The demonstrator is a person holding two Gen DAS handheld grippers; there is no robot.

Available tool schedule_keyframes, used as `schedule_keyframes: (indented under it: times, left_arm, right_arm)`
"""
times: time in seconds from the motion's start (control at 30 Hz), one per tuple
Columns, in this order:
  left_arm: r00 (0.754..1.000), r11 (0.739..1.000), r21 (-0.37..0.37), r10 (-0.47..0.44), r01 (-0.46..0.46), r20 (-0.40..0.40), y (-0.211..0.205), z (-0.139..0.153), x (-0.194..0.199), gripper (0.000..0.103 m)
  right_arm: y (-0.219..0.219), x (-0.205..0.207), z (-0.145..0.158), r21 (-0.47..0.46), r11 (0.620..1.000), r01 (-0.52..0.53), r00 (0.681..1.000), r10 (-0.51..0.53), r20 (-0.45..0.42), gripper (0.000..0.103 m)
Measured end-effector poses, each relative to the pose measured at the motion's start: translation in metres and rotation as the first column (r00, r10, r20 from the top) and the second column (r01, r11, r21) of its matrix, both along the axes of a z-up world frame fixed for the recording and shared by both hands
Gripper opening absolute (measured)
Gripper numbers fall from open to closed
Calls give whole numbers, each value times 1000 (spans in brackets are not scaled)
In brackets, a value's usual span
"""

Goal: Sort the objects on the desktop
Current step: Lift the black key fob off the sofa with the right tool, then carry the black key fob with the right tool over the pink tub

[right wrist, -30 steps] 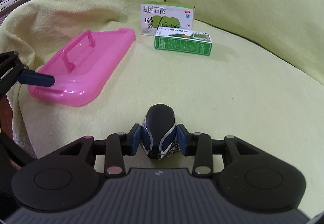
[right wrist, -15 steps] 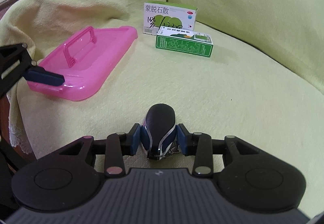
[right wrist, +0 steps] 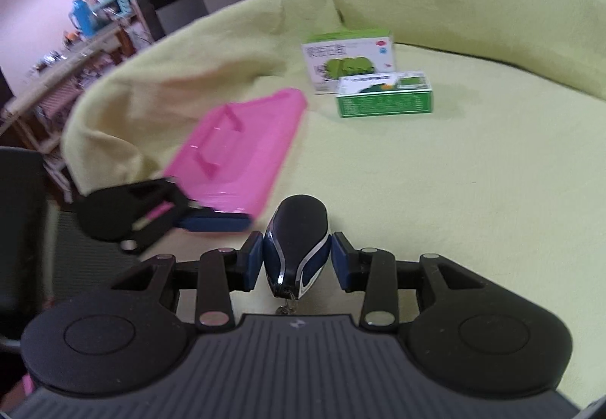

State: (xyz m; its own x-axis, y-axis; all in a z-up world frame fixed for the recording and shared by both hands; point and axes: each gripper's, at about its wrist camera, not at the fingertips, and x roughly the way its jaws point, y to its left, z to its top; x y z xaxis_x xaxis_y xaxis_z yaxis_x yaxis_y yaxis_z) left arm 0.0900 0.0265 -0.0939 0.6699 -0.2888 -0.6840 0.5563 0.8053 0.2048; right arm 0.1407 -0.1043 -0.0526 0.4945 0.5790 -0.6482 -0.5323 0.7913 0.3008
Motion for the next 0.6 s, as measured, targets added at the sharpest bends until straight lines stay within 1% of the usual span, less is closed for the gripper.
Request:
schedule_keyframes:
  times: [0.07,0.13,0.17,0.2,0.3,0.37,0.6]
  left_arm:
    - [1000,999,-50,-13,14,17,5,5,-1,70]
    - [999,996,-81,-31,34,34,7,9,-4,68]
    - [998,995,-93,-41,45,44,8,11,-6,64]
    - [997,993,-101,-50,56,55,7,13,-8,63]
    - [993,988,-126,-73,84,88,7,19,-15,62]
    - [992,985,-148,-72,87,107,9,24,-20,62]
    - [991,983,-173,-40,62,129,14,40,-35,62]
  right_arm:
    - [0,-2,3,20,1000,-24,1000,25,-11,34]
    - [1,-6,5,22,999,-44,999,45,-11,34]
    - [2,-7,5,22,998,-52,999,53,-12,34]
    - [2,-8,6,22,998,-59,998,60,-13,34]
    - [4,-15,10,13,997,-78,997,78,-1,34]
    - [6,-20,12,4,996,-88,996,88,11,34]
    - [9,-37,24,-3,994,-109,993,109,48,34]
